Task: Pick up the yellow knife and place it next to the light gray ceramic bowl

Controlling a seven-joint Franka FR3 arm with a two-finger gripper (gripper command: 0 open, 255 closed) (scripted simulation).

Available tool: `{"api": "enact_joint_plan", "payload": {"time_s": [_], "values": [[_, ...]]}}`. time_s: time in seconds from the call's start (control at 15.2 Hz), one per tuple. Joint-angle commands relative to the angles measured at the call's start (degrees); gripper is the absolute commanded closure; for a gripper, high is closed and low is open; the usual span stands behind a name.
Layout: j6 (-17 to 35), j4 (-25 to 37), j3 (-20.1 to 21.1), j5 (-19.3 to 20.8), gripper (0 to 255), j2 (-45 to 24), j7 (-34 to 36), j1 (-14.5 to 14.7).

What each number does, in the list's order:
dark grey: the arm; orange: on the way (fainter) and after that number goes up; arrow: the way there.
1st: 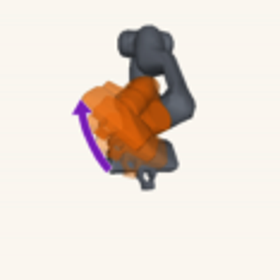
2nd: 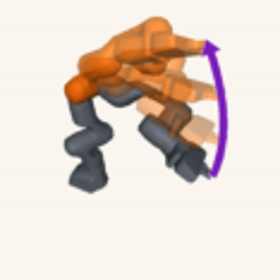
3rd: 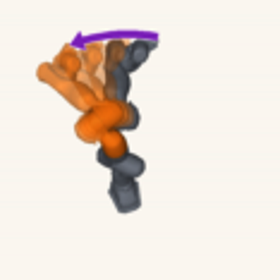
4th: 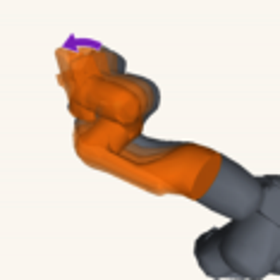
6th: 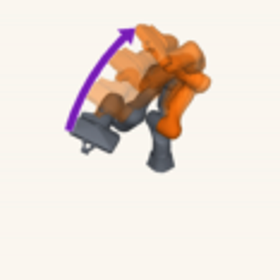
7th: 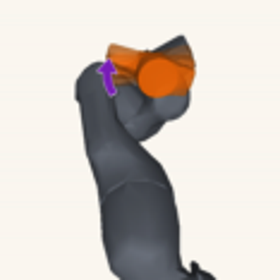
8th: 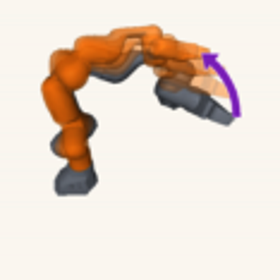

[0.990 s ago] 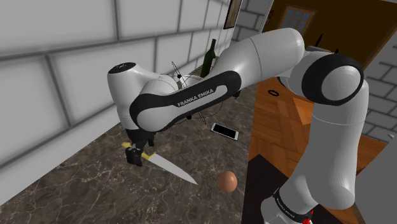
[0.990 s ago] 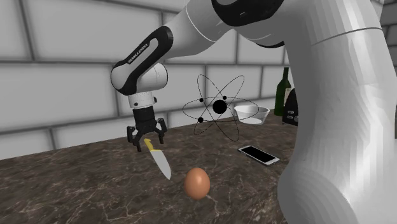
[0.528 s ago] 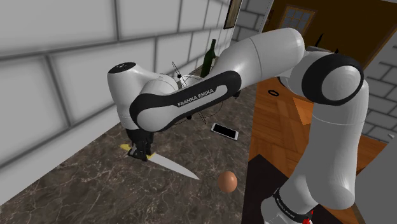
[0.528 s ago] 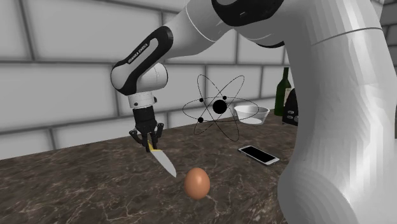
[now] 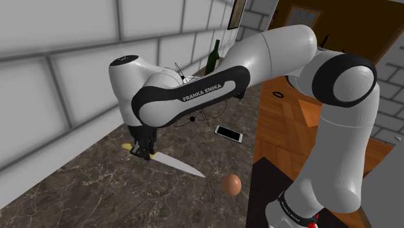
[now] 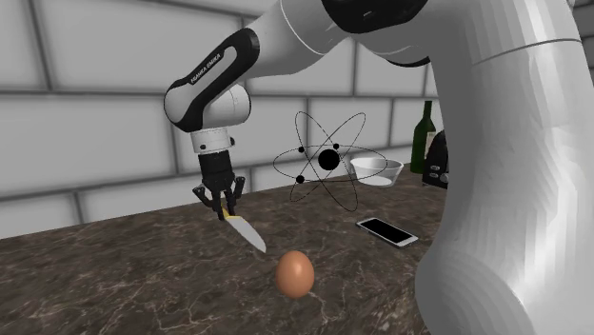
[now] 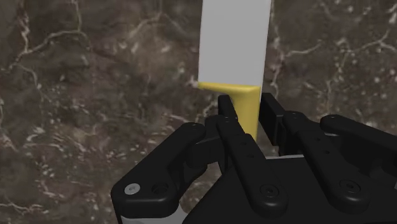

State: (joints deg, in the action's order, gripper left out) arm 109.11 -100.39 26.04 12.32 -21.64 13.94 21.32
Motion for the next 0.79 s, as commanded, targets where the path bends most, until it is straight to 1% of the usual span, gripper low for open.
{"api": "enact_joint_plan", "payload": {"time_s": [0.0,0.73], "values": [[-1.32,0.99,0.12,-0.25,255,0.36,-0.16,0.03],[-8.68,6.06,0.71,-1.72,255,2.99,-1.36,-0.11]]}}
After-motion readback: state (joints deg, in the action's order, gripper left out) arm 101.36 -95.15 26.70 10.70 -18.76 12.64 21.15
